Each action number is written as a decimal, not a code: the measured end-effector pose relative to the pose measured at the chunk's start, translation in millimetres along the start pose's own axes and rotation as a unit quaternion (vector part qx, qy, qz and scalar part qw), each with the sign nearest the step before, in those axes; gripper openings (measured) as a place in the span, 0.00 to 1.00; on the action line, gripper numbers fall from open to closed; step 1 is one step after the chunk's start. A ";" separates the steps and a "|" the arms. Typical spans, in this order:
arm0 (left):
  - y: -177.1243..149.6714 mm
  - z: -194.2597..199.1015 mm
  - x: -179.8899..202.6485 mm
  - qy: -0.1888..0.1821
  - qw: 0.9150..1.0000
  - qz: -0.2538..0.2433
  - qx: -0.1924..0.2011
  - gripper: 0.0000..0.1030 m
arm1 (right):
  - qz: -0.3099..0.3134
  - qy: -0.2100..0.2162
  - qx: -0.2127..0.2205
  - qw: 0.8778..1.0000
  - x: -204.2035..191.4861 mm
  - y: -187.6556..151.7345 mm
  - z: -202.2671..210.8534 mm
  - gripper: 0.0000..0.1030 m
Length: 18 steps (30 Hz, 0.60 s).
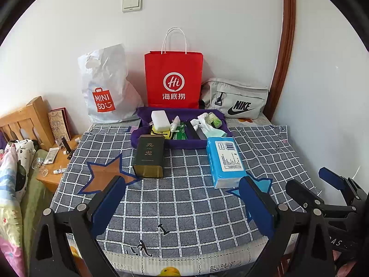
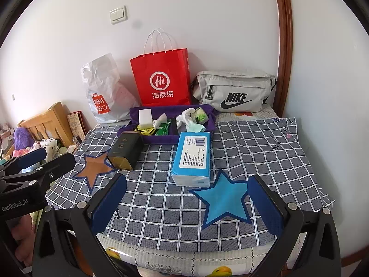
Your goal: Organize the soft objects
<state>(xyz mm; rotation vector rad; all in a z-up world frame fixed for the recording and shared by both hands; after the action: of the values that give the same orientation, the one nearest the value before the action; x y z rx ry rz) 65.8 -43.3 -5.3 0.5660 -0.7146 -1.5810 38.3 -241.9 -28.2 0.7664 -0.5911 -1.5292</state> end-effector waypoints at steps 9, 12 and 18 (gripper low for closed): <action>-0.3 0.1 -1.0 0.000 1.000 0.000 0.000 0.97 | 0.001 0.000 0.001 1.000 -1.8 0.5 1.3 1.00; -0.4 0.1 -1.1 0.000 1.000 0.000 0.000 0.97 | 0.001 0.000 0.001 1.000 -1.3 0.4 1.2 1.00; -0.3 0.3 -1.0 0.000 1.000 0.001 0.000 0.97 | 0.001 0.001 0.002 1.000 -1.8 0.4 1.4 1.00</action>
<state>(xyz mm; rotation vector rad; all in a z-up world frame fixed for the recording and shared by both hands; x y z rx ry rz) 65.5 -42.3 -5.3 0.5668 -0.7150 -1.5791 37.5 -240.2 -26.8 0.7689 -0.5930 -1.5252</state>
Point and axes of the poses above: each gripper's, at about its wrist camera, not at the fingertips, and z roughly against the way its jaws point, x to its right, y to its top, the point moved 3 cm from there along -z, roughly the way its jaws point
